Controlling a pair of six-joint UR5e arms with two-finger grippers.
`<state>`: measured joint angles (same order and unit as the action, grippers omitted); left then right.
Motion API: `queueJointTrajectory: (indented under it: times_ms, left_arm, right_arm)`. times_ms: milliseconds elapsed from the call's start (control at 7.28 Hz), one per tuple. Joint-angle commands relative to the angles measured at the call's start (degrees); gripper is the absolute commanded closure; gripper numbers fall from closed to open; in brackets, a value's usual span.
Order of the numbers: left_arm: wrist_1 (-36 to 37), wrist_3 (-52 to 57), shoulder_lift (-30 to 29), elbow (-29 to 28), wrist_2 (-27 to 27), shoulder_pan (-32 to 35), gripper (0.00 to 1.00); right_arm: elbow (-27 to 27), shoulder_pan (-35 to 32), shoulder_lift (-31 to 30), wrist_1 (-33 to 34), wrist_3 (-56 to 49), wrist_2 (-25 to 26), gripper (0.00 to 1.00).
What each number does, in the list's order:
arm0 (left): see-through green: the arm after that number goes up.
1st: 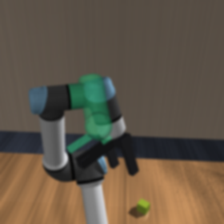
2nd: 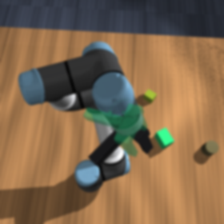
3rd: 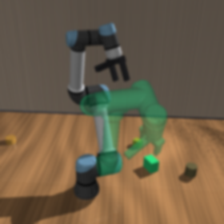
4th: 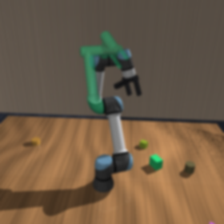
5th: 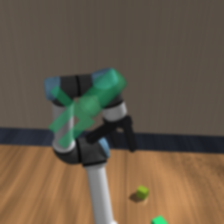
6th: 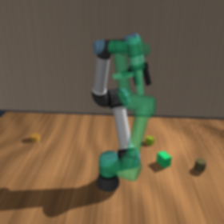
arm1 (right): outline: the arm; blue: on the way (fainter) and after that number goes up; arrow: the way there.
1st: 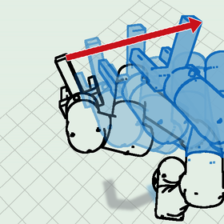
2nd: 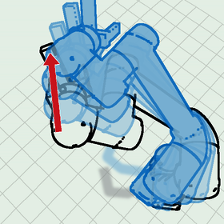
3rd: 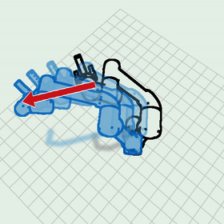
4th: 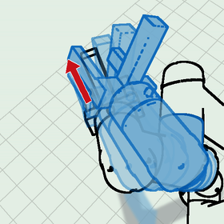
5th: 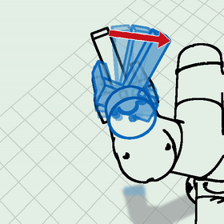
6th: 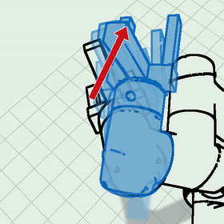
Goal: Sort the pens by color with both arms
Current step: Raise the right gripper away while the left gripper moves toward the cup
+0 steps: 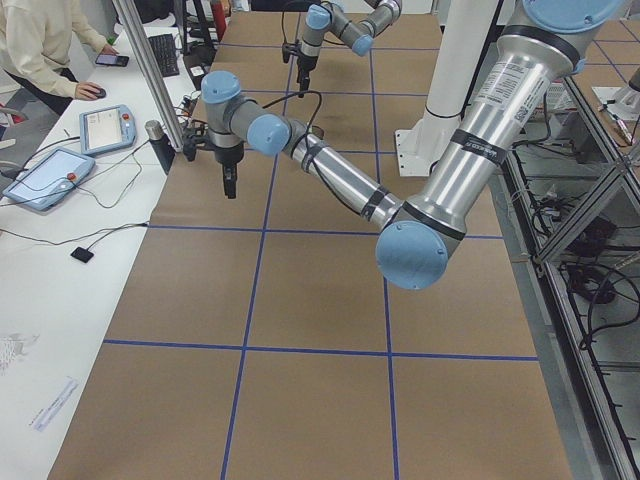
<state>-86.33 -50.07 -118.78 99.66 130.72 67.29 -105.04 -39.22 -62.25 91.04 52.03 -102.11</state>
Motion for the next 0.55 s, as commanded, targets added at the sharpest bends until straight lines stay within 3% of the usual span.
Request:
queueJointTrajectory:
  times_ms: [0,412]
  left_arm:
    - [0.5,-19.5,-7.2,2.6,-5.3,-12.7,0.0]
    - [-2.1,-32.3,-11.9,2.5,-12.1,-24.5,0.0]
  right_arm:
    - [-1.0,-3.2,-4.8,0.7,-7.0,-4.9,0.01]
    - [-1.0,-11.2,-10.6,0.6,-19.1,-13.3,0.01]
